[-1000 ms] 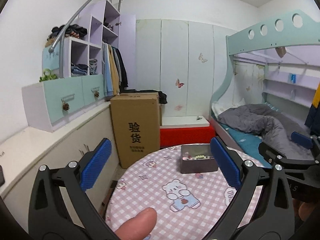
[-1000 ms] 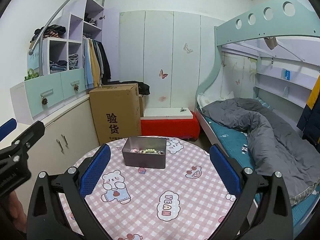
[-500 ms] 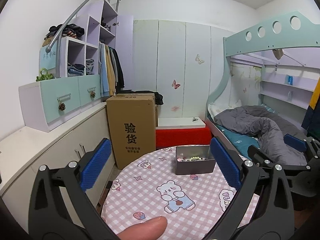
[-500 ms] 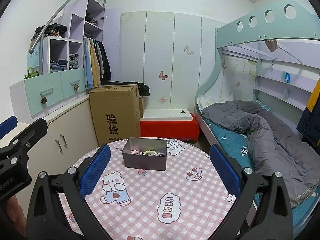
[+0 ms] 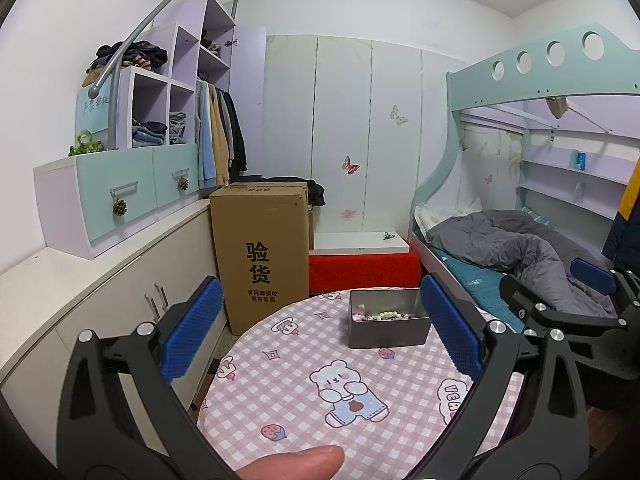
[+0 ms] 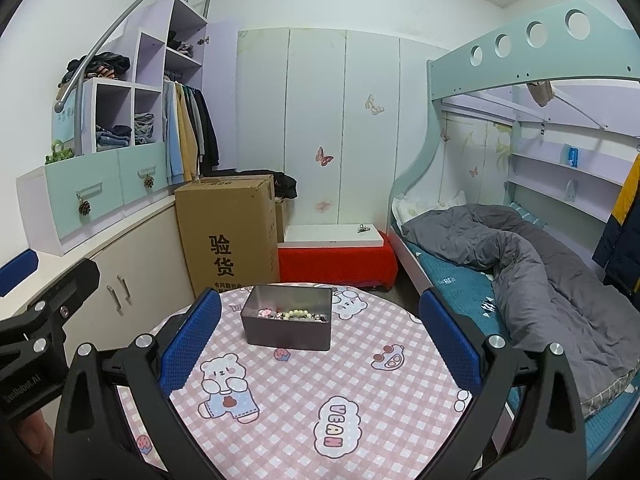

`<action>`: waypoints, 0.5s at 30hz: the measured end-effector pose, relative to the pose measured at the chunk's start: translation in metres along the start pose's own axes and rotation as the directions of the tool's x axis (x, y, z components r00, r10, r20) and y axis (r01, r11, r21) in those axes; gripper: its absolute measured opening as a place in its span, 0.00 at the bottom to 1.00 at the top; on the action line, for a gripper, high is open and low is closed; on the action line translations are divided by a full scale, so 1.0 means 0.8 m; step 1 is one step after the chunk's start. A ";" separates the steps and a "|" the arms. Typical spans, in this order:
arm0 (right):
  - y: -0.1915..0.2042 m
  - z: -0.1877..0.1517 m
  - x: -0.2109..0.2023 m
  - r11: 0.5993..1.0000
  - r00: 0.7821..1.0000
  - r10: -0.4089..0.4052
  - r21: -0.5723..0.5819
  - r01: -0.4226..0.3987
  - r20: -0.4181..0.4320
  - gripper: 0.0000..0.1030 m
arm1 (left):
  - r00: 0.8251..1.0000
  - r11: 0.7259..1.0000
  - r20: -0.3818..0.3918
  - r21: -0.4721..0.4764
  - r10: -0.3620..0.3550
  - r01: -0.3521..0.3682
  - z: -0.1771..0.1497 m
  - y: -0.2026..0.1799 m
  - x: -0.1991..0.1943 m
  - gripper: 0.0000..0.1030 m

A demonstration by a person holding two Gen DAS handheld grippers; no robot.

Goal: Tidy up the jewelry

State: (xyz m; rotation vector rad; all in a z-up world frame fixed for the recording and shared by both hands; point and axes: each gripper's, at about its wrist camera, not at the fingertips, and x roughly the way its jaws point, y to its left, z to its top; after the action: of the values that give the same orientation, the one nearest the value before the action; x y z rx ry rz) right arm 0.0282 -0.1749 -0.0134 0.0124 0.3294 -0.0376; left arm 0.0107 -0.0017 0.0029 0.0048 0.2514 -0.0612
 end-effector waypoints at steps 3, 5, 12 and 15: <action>-0.001 0.001 0.001 1.000 1.000 0.001 0.002 -0.001 0.003 0.93 | 1.000 1.000 -0.004 -0.005 0.002 -0.002 -0.001 0.001 0.004 0.94; -0.002 0.002 0.002 1.000 1.000 0.000 0.003 0.000 0.002 0.93 | 1.000 1.000 -0.006 -0.008 0.002 -0.002 -0.002 0.002 0.007 0.94; -0.001 0.006 0.005 1.000 1.000 -0.002 -0.006 0.002 0.011 0.93 | 1.000 1.000 0.015 -0.018 -0.012 0.012 -0.004 0.004 0.006 0.94; 0.000 0.005 0.007 1.000 1.000 0.002 -0.007 -0.002 0.012 0.93 | 0.999 0.999 0.027 -0.028 -0.017 0.018 -0.003 0.006 0.008 0.94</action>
State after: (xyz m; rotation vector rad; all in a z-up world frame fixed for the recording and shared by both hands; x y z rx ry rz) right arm 0.0351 -0.1755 -0.0112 0.0058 0.3170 -0.0342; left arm 0.0166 0.0027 -0.0010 -0.0262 0.2255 -0.0747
